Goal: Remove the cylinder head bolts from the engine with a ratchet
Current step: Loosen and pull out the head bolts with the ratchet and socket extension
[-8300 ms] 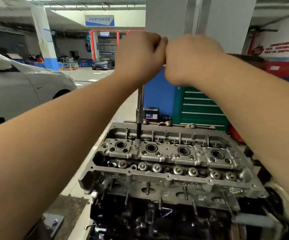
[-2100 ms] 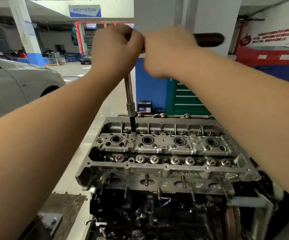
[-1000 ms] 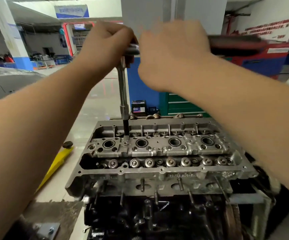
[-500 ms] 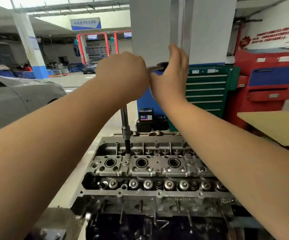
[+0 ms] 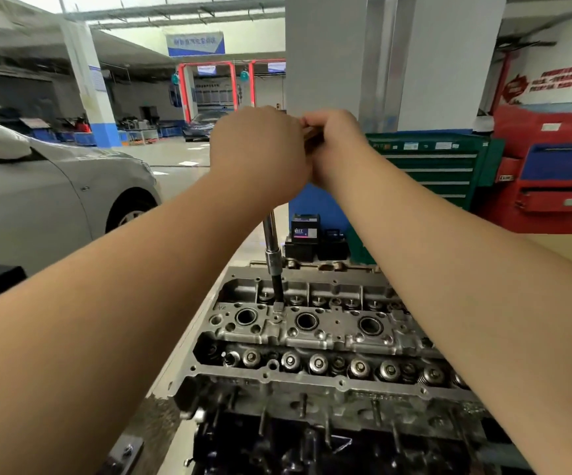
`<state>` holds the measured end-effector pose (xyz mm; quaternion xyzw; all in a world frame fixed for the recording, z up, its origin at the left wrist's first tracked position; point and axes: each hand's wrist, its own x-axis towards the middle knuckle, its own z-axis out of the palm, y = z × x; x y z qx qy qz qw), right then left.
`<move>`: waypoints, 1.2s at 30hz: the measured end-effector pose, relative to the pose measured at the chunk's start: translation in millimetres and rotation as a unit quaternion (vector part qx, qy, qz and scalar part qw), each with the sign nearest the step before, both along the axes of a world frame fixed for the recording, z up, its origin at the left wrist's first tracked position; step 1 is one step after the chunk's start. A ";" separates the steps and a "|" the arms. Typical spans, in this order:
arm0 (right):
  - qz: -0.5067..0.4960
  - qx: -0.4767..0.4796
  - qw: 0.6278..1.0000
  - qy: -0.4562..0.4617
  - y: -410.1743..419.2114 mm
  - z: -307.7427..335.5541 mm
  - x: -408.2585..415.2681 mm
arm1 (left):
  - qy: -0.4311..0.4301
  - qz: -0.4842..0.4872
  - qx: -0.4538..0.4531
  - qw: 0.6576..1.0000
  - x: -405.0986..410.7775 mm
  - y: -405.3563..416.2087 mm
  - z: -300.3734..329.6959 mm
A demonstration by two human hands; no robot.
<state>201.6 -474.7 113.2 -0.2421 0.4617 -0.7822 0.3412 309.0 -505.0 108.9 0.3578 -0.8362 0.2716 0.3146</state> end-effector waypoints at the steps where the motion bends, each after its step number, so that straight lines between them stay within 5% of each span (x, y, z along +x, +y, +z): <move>1: 0.006 -0.044 0.997 -0.063 7.5 -1.2 1.9 | 0.014 -0.045 -0.008 0.999 1.5 -2.8 -0.6; 5: -0.016 -0.210 0.965 -0.158 71.5 -18.7 14.3 | 0.059 -0.264 0.085 0.959 10.0 -7.5 1.1; 8: -0.037 -0.278 0.960 -0.020 123.3 -58.9 38.1 | 0.114 -0.415 0.269 0.862 17.1 -10.3 -1.6; 10: -0.031 -0.293 0.945 0.141 151.1 -91.8 52.2 | 0.129 -0.431 0.321 0.833 18.3 -10.0 -4.6; 13: 0.010 -0.262 0.928 0.265 178.8 -135.4 59.2 | 0.136 -0.384 0.336 0.849 24.0 -3.4 -3.9; 16: -0.111 -0.209 0.949 0.208 187.6 -155.6 43.5 | 0.101 -0.322 0.286 0.897 28.3 10.9 -2.3; 18: -0.185 -0.066 0.947 0.256 186.4 -157.7 24.9 | 0.058 -0.251 0.193 0.947 25.0 25.8 -2.2; 22: -0.115 0.269 0.832 0.471 185.5 -171.6 -10.2 | -0.043 0.004 0.003 0.999 12.5 40.8 7.5; 27: -0.086 0.311 0.745 0.584 189.9 -180.8 -1.7 | -0.190 0.040 -0.053 0.979 -0.7 53.4 19.1; 30: -0.081 0.324 0.686 0.647 190.8 -183.3 3.5 | -0.168 0.079 -0.027 0.982 -19.4 58.9 13.7; 33: -0.074 0.327 0.670 0.662 189.1 -185.9 3.0 | -0.127 0.047 -0.024 0.990 -34.1 56.4 4.7; 36: -0.073 0.325 0.665 0.669 187.0 -186.5 2.7 | 0.051 -0.038 0.056 0.996 -28.0 51.8 -1.9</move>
